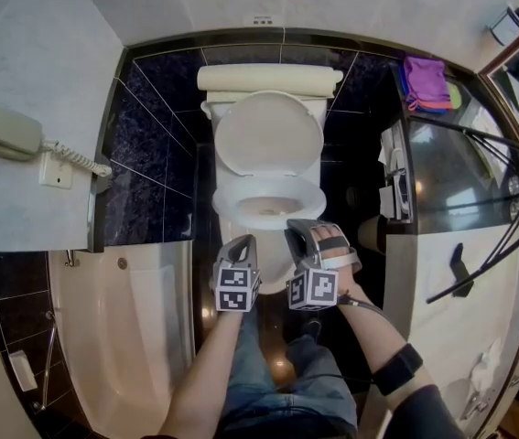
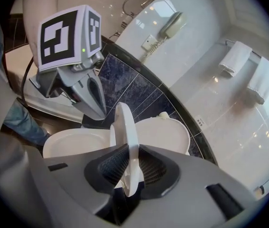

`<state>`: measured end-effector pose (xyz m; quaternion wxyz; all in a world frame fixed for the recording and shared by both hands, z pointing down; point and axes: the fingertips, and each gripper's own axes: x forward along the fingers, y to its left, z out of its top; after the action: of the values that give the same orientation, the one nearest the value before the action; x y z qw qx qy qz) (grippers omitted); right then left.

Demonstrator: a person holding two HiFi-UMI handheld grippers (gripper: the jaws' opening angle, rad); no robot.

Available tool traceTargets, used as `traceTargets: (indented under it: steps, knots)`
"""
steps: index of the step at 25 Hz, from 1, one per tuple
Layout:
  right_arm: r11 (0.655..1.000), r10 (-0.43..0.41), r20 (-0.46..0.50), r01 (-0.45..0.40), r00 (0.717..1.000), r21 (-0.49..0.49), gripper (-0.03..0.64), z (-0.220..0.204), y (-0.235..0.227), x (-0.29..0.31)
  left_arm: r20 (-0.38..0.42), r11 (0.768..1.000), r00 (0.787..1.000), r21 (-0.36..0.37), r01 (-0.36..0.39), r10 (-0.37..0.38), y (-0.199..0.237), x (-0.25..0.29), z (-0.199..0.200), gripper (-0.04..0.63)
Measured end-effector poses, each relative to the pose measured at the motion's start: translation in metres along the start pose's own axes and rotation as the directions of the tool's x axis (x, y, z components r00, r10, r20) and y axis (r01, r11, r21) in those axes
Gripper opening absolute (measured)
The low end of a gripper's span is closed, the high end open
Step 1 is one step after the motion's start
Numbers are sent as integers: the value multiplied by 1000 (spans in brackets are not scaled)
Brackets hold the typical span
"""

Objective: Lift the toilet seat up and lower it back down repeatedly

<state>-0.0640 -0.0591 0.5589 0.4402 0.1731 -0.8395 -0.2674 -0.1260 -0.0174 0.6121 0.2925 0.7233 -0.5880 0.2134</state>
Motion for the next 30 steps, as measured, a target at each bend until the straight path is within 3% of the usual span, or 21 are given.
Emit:
traceTargets:
  steps: [6, 16, 20, 25, 30]
  knots:
    - [997, 56, -14, -56, 998, -48, 102, -10, 58, -13, -5, 1000, 1000, -18, -16, 16, -2, -5, -27, -2]
    - [986, 131, -21, -133, 991, -104, 98, -18, 111, -26, -63, 997, 998, -68, -27, 23, -8, -7, -78, -2]
    - [986, 138, -6, -138, 990, -91, 21, -22, 127, -41, -80, 997, 997, -69, -26, 20, -10, -7, -93, -2]
    - [991, 105, -19, -103, 994, 84, 18, -50, 133, -51, -131, 999, 991, -47, -20, 14, -16, -7, -135, -3]
    - [941, 40, -60, -17, 997, 337, 18, -100, 135, -35, -173, 1000, 985, -12, 24, -25, -27, 1, -192, -3]
